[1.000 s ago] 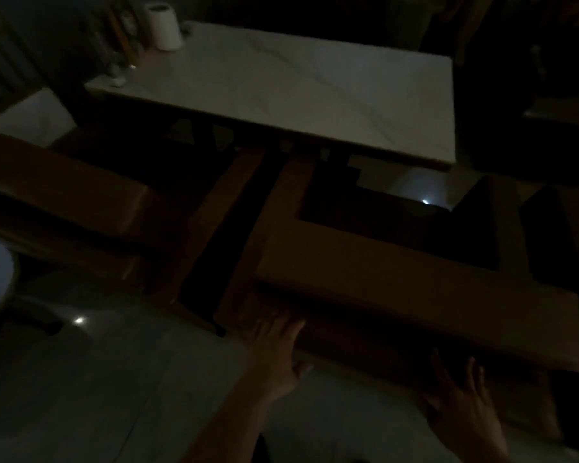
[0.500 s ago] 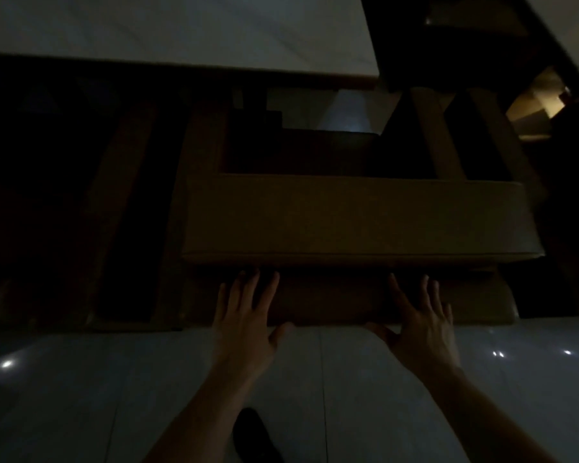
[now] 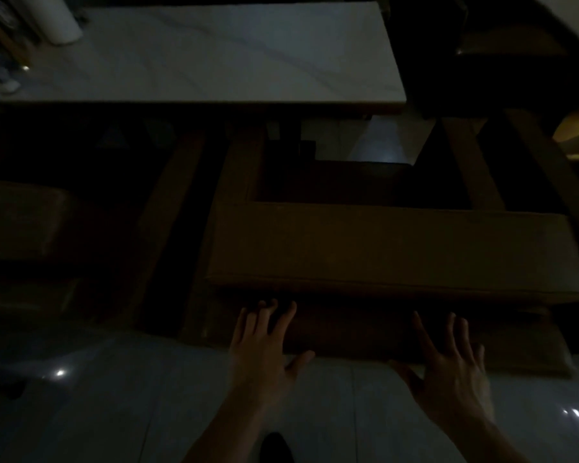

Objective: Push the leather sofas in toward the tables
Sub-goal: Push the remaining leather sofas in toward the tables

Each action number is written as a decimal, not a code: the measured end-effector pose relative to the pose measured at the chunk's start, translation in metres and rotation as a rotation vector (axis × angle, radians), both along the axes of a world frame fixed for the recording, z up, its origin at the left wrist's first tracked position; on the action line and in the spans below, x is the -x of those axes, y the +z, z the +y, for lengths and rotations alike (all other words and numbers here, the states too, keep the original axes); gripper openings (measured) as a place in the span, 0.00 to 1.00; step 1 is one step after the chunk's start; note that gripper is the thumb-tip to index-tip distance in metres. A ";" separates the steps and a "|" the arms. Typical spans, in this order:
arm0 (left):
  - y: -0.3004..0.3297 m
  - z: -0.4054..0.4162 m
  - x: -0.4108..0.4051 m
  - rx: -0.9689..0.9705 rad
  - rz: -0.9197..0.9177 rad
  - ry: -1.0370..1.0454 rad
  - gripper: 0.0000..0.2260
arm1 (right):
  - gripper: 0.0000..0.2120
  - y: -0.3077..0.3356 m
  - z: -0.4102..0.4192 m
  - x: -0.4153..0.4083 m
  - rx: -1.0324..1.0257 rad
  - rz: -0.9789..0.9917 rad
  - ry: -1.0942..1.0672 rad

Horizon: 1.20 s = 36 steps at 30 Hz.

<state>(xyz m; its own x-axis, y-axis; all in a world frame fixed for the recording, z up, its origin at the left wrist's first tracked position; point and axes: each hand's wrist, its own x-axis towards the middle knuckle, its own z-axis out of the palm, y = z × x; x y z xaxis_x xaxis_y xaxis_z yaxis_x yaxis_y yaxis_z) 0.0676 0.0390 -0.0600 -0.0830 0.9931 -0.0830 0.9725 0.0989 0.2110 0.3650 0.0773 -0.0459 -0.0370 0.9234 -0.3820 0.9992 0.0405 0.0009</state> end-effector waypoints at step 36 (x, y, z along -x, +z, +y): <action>-0.006 0.026 0.010 0.017 -0.070 0.066 0.36 | 0.39 -0.003 0.015 0.012 -0.033 0.102 -0.037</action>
<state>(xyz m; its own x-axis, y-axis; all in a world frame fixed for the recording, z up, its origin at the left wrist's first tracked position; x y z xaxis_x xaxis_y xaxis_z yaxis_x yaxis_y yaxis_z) 0.0576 0.0646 -0.0658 -0.1418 0.9840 -0.1076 0.9467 0.1666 0.2757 0.3532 0.0926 -0.0493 -0.0398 0.9370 -0.3471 0.9950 0.0052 -0.1000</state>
